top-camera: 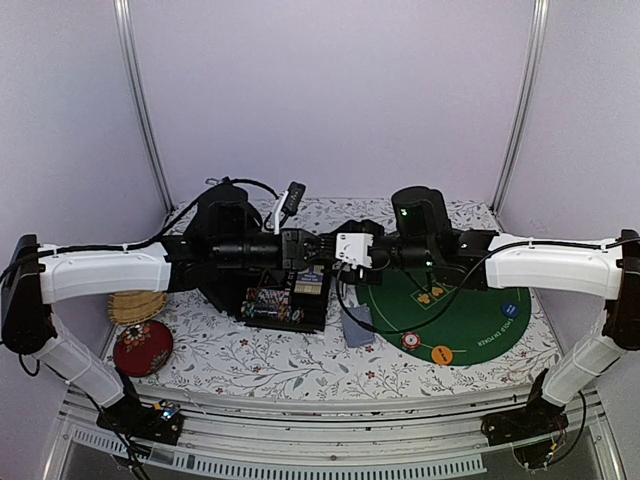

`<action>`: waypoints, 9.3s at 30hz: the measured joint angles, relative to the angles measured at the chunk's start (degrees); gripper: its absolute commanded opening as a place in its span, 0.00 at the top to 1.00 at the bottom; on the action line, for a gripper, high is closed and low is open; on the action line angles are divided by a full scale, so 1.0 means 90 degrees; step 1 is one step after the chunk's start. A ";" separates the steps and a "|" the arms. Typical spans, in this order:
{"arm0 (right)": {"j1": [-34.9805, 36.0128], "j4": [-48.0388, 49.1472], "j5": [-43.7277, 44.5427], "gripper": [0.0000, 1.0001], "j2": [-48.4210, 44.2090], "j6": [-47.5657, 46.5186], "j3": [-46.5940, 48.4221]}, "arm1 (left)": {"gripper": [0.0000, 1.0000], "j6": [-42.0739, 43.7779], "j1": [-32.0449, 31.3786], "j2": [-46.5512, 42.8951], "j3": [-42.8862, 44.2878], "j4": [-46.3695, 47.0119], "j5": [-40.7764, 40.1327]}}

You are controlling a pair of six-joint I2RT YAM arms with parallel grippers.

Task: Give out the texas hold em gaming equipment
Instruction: Pass from the left arm to the right, then place the poker chips pile in the big blind area, then pick up the pile of poker chips from the chip case.

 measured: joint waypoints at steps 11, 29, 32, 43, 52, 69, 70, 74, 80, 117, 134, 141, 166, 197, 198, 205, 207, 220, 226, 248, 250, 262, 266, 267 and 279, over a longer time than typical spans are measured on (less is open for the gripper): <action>0.0012 0.0049 0.0041 0.73 0.0005 -0.0044 -0.0032 | 1.00 0.0024 0.0019 0.0002 -0.0061 0.0046 0.0197; 0.0017 -0.0590 0.0238 0.87 0.0126 -0.0002 0.0233 | 0.61 -0.0160 0.0078 0.0270 -0.0126 0.0328 0.0374; 0.0032 -0.0714 0.0267 0.87 0.0170 0.0017 0.0250 | 0.58 -0.0202 0.0078 0.0389 -0.0078 0.0333 0.0408; 0.0066 -0.1078 0.0398 0.47 0.0304 0.0107 0.0544 | 1.00 -0.0250 0.0092 0.0469 -0.0041 0.0328 0.0437; 0.0107 -0.1035 0.0573 0.45 0.0304 0.0124 0.0549 | 1.00 -0.0347 0.0090 0.0466 -0.0141 0.0406 0.0442; 0.0160 -0.1163 0.0571 0.94 0.0308 0.0321 0.0588 | 0.53 -0.0563 0.0146 0.0466 -0.0243 0.0724 0.0527; 0.0165 -0.1231 0.0580 0.94 0.0308 0.0367 0.0619 | 0.48 -0.0590 0.0148 0.0466 -0.0257 0.0753 0.0527; 0.0151 -0.1625 0.0629 0.96 0.0333 0.0539 0.0765 | 0.35 -0.0644 0.0206 0.0466 -0.0325 0.0899 0.0544; 0.0075 -0.2072 0.0682 0.96 0.0430 0.0806 0.0974 | 0.24 -0.0646 0.0255 0.0469 -0.0342 0.0993 0.0619; -0.4811 -0.2861 0.0459 0.98 -0.0777 0.2193 -0.1751 | 0.14 0.1532 0.1678 -0.0595 -0.1020 -0.0678 -0.0452; -0.3196 -0.3444 -0.0505 0.98 -0.0867 0.0639 -0.2351 | 0.14 0.1642 0.1763 0.0046 -0.0750 -0.0656 -0.0253; -0.2924 -0.3541 -0.0505 0.98 -0.0435 0.0299 -0.2419 | 0.14 0.1642 0.1773 0.0175 -0.0673 -0.0627 -0.0192; -0.2042 -0.3101 -0.0933 0.98 -0.0194 0.0129 -0.1256 | 0.14 0.1642 0.1775 0.0291 -0.0556 -0.0634 -0.0168; -0.1807 -0.3492 -0.0697 0.71 0.1938 0.0335 -0.0299 | 0.14 0.1647 0.1780 0.0289 -0.0542 -0.0687 -0.0199; -0.1807 -0.3500 -0.0704 0.69 0.1967 0.0335 -0.0265 | 0.14 0.1647 0.1780 0.0289 -0.0542 -0.0690 -0.0199; -0.1807 -0.3541 -0.0729 0.65 0.2011 0.0267 -0.0206 | 0.14 0.1681 0.1785 0.0284 -0.0542 -0.0738 -0.0233; -0.1807 -0.3548 -0.0731 0.62 0.2018 0.0243 -0.0204 | 0.14 0.1688 0.1785 0.0272 -0.0542 -0.0748 -0.0257; -0.1809 -0.3456 -0.0680 0.41 0.2021 0.0102 -0.0221 | 0.14 0.1712 0.1821 0.0134 -0.0542 -0.0879 -0.0393; -0.1809 -0.3313 -0.0687 0.01 0.1940 0.0078 -0.0272 | 0.14 0.1710 0.1834 0.0107 -0.0505 -0.0920 -0.0444; -0.2616 -0.0129 0.0119 0.01 -0.1829 0.3485 -0.0913 | 0.25 0.1642 0.1333 0.0192 0.0182 -0.1972 -0.1600; -0.2820 -0.0172 0.0379 0.02 -0.1851 0.4119 -0.0877 | 0.27 0.1642 0.1122 0.0454 0.0544 -0.2217 -0.1824; -0.2892 -0.0704 0.1350 0.03 -0.1882 0.5787 -0.1649 | 0.45 0.1394 0.0695 0.3218 0.3101 -0.2970 -0.3189; -0.2892 -0.0726 0.1409 0.03 -0.1877 0.5807 -0.1656 | 0.45 0.1287 0.0690 0.3932 0.3536 -0.3235 -0.3626; -0.2892 -0.0726 0.1406 0.03 -0.1870 0.5804 -0.1656 | 0.45 0.1260 0.0687 0.4116 0.3684 -0.3313 -0.3752; -0.2892 -0.0724 0.1379 0.03 -0.1710 0.5741 -0.1656 | 0.48 0.1263 0.0682 0.4792 0.4527 -0.3684 -0.4337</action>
